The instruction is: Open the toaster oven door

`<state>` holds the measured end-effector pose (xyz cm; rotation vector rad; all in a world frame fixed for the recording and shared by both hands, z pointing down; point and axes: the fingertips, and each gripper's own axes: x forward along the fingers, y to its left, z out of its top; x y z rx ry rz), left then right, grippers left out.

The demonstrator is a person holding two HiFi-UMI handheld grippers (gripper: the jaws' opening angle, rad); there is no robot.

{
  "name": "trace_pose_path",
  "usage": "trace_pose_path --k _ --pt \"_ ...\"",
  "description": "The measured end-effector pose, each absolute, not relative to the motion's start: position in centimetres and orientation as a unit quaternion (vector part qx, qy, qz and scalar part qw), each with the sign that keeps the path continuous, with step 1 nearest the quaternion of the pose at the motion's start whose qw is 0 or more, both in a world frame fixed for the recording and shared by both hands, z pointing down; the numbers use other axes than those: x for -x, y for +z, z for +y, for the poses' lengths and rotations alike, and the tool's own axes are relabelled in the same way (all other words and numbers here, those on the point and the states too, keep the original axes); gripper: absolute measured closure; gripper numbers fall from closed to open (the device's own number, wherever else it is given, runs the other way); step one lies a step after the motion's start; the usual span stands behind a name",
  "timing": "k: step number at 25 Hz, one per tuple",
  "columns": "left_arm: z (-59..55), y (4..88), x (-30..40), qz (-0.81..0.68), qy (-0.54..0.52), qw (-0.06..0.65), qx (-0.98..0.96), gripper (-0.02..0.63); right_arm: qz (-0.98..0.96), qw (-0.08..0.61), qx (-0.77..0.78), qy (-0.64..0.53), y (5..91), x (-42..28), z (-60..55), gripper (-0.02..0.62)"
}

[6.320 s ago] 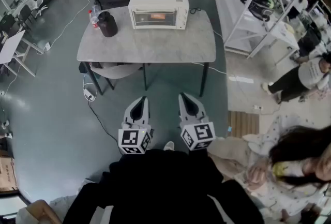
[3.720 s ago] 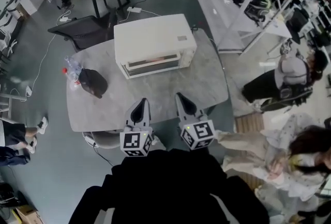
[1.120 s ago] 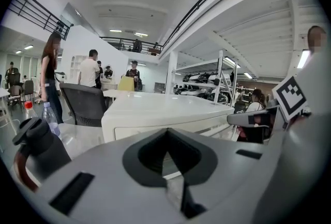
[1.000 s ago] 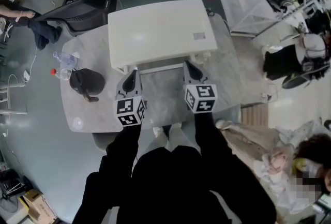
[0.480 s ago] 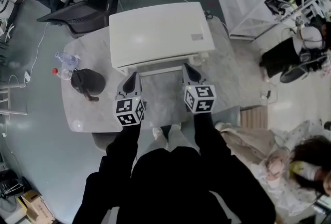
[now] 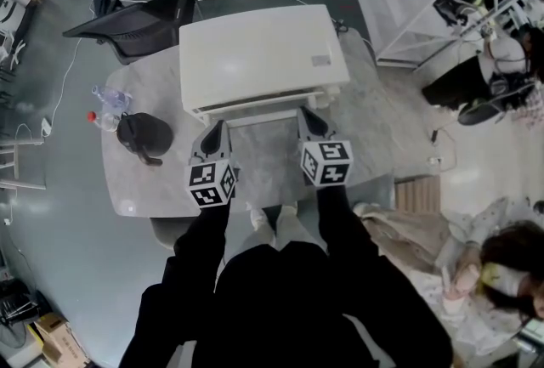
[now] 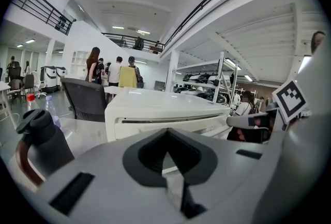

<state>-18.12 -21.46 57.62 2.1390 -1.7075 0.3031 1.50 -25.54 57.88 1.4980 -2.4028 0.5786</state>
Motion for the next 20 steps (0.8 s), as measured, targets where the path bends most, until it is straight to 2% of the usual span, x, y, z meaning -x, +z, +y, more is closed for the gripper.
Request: trace_pose_path --k 20 --pt "-19.8 57.9 17.6 -0.603 0.113 0.201 -0.764 0.603 -0.825 0.124 -0.507 0.216 58.2 -2.1 -23.9 0.592"
